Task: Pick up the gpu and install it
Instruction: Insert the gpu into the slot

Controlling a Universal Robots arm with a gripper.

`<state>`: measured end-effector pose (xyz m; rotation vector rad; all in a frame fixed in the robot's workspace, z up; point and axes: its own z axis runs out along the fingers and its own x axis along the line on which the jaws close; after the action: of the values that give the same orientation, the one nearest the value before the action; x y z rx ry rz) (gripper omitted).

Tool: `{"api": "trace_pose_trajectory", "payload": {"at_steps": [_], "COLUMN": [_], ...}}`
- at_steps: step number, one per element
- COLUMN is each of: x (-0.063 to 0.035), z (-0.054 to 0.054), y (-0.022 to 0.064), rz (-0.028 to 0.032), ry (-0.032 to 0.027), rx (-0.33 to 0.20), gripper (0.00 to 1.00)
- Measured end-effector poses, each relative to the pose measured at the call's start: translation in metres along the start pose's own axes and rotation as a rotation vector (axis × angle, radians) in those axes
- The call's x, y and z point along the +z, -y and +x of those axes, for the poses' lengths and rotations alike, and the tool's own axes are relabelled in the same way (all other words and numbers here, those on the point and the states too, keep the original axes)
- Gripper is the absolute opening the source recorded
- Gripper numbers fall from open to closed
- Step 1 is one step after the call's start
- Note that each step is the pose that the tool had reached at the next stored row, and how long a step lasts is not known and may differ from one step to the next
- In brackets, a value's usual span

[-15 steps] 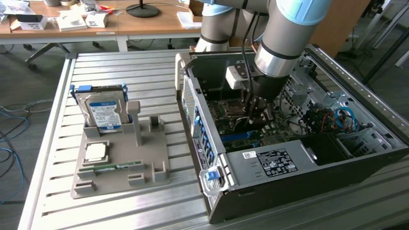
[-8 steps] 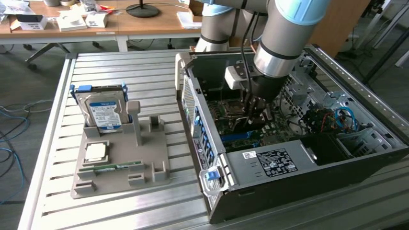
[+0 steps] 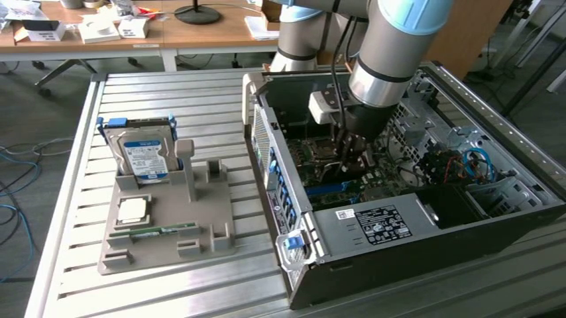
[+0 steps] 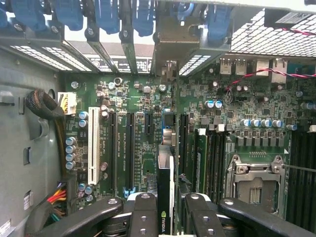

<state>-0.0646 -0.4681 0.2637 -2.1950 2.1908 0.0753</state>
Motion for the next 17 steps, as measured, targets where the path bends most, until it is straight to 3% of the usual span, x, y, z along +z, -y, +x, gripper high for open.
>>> {"api": "trace_pose_trajectory", "payload": {"at_steps": [17], "x": [0.0025], "z": [0.0002], "y": [-0.0009], "rz": [0.0], "ry": [-0.0001], "rx": [0.0], "gripper": [0.26]}}
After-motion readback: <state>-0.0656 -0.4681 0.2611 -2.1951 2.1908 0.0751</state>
